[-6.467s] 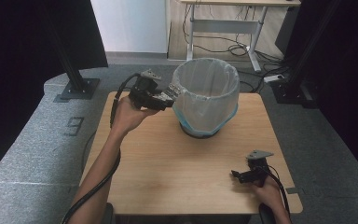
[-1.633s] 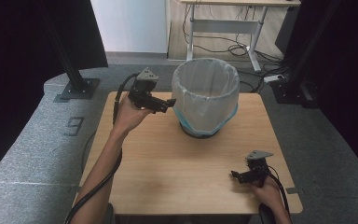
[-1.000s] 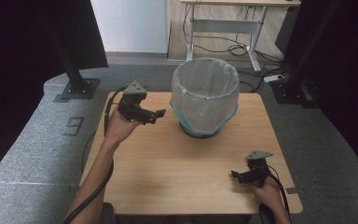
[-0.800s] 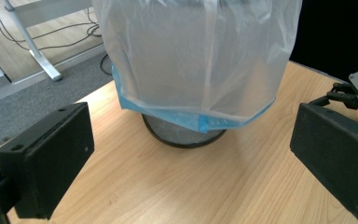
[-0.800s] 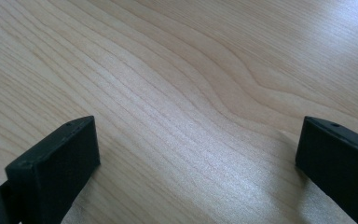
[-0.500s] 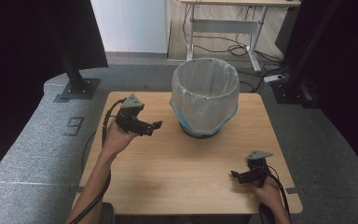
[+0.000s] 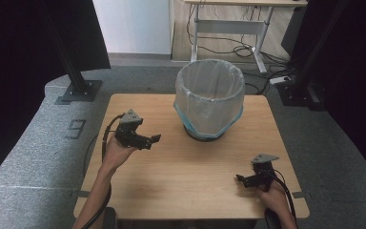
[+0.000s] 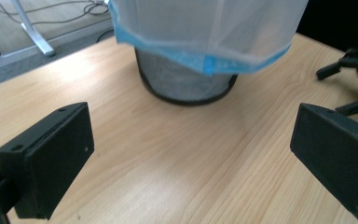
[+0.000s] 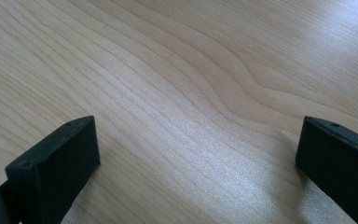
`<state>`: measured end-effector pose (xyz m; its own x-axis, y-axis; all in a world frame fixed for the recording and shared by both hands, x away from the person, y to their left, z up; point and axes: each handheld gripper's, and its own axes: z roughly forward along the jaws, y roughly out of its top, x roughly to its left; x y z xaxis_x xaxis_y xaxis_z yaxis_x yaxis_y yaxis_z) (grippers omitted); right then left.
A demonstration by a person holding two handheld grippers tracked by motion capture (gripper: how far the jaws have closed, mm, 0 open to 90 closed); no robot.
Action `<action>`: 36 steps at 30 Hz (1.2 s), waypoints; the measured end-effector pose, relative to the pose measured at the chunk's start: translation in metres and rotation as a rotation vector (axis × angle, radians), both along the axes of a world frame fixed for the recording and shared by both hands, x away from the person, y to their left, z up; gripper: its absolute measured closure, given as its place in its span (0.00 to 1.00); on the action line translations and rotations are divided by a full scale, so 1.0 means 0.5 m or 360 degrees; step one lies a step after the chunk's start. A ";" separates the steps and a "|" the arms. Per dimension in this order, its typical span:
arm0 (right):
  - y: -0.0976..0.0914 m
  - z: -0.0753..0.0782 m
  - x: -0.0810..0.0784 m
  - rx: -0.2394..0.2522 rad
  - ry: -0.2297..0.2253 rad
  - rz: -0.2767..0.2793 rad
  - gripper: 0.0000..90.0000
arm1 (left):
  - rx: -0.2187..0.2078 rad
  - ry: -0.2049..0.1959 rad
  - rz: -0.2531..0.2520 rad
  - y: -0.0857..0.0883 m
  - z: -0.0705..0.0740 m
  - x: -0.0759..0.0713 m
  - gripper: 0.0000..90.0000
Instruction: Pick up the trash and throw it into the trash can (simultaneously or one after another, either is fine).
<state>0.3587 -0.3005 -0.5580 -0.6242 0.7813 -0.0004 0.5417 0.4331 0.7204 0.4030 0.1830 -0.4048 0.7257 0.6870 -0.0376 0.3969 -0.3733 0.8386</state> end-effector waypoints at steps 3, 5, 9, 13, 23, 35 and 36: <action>0.000 0.000 0.000 0.0000 0.0002 -0.0001 0.00 | 0.0012 0.0005 0.0001 0.001 -0.012 -0.003 0.00; 0.000 0.000 0.000 0.0001 0.0001 -0.0001 0.00 | 0.0018 0.0017 0.0001 0.003 -0.031 -0.007 0.00; 0.000 0.000 0.000 0.0000 0.0001 0.0000 0.00 | 0.0007 0.0040 0.0009 0.006 -0.057 -0.013 0.00; 0.000 0.000 0.000 0.0001 0.0004 -0.0002 0.00 | -0.0010 0.0060 0.0016 0.011 -0.078 -0.018 0.00; 0.000 0.000 -0.001 -0.0001 0.0002 -0.0005 0.00 | -0.0018 0.0111 0.0043 0.023 -0.150 -0.032 0.00; 0.001 0.000 -0.001 0.0000 0.0004 -0.0008 0.00 | 0.0183 0.0161 0.0059 0.008 -0.230 -0.051 0.00; 0.001 0.000 -0.001 0.0000 0.0004 -0.0008 0.00 | 0.0191 0.0171 0.0060 0.007 -0.237 -0.052 0.00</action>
<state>0.3580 -0.3002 -0.5579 -0.6201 0.7845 0.0013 0.5458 0.4303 0.7190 0.3772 0.1865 -0.5235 0.6954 0.7180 -0.0294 0.4974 -0.4514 0.7408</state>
